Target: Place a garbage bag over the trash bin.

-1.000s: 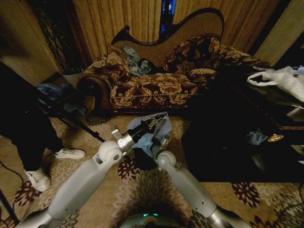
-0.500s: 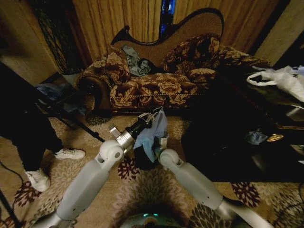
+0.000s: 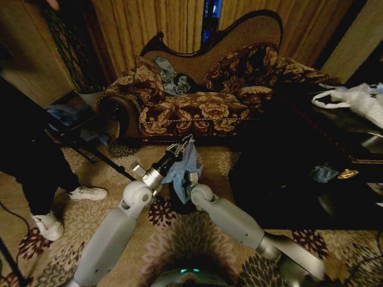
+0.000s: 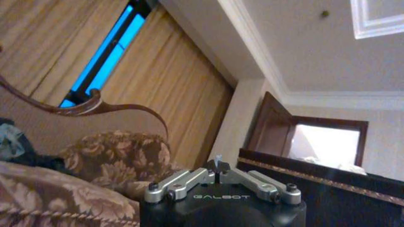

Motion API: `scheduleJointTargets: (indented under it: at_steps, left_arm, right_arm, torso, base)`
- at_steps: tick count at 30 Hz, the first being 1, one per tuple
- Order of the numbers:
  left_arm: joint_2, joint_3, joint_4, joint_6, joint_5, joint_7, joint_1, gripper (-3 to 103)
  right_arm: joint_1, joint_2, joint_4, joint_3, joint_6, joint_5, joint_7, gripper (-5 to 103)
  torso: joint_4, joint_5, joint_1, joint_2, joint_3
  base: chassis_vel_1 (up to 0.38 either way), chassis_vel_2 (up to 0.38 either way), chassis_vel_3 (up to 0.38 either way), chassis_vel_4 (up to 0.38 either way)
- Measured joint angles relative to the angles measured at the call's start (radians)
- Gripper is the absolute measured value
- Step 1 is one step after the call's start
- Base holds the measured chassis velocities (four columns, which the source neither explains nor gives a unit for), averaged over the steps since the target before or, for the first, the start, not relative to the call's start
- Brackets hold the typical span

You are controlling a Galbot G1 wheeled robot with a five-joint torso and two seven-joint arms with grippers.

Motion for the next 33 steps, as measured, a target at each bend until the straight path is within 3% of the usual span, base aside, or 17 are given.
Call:
scheduleJointTargets:
  at_steps: [12, 19, 29, 33]
  left_arm:
    - [-0.038, -0.014, 0.0, -0.019, 0.007, -0.071, 0.051, 0]
    - [-0.078, -0.039, 0.009, -0.033, 0.009, -0.162, 0.082, 0]
    - [-0.11, -0.035, -0.012, 0.006, 0.022, -0.283, 0.089, 0]
    - [-0.11, -0.025, -0.009, 0.023, -0.019, -0.324, 0.064, 0]
  right_arm:
    - [-0.005, 0.002, 0.003, -0.01, -0.01, -0.002, 0.031, 0]
    - [0.016, 0.022, -0.028, -0.015, -0.016, 0.027, 0.052, 0]
    - [0.085, -0.02, -0.028, -0.05, -0.033, 0.156, 0.086, 0]
    - [0.139, -0.025, -0.035, -0.092, -0.041, 0.207, 0.097, 0]
  torso:
    - [0.0001, 0.0, 0.0, 0.0, 0.0]
    - [0.0002, 0.0, 0.0, 0.0, 0.0]
    - [0.0, 0.0, 0.0, 0.0, 0.0]
    - [0.0002, 0.0, 0.0, 0.0, 0.0]
  base:
    - [0.0, 0.0, 0.0, 0.0]
    - [0.0, 0.0, 0.0, 0.0]
    - [0.0, 0.0, 0.0, 0.0]
    - [0.0, 0.0, 0.0, 0.0]
